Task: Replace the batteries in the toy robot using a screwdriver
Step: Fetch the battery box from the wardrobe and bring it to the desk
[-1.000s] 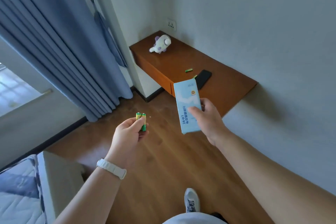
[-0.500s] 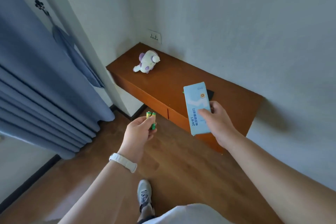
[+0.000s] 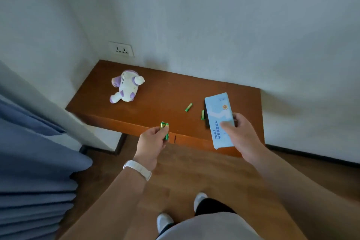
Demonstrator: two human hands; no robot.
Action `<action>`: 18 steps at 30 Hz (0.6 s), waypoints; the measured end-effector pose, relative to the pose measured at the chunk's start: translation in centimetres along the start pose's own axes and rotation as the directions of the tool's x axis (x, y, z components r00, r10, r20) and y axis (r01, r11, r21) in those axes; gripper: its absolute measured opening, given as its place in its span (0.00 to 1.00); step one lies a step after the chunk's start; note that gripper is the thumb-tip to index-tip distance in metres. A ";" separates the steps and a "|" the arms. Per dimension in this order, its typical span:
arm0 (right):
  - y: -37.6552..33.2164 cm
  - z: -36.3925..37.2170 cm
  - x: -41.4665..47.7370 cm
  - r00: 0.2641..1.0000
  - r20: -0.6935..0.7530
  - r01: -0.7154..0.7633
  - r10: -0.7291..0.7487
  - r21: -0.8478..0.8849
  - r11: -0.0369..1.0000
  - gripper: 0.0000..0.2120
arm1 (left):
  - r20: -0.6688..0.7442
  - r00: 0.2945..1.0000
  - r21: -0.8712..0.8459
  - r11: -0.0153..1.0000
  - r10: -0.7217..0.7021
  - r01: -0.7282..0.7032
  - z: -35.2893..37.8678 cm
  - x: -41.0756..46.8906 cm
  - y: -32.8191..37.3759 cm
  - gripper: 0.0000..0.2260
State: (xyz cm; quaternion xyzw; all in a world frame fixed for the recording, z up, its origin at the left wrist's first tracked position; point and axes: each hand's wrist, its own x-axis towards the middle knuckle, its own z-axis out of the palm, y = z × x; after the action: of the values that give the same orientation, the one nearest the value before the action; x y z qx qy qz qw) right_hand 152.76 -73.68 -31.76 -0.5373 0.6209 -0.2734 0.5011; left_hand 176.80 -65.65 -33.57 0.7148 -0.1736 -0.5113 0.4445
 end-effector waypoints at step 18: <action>8.6 -2.8 13.7 0.952 -0.146 -0.265 0.269 0.051 0.963 0.22 | 0.076 0.996 0.417 0.909 -0.055 0.018 9.2 18.8 3.9 0.16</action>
State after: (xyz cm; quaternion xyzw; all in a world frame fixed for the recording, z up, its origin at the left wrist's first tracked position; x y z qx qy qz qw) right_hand 147.86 -84.79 -42.81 -0.4184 0.7198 -0.2526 0.4929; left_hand 177.31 -85.18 -42.04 0.7735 -0.2840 -0.5009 0.2647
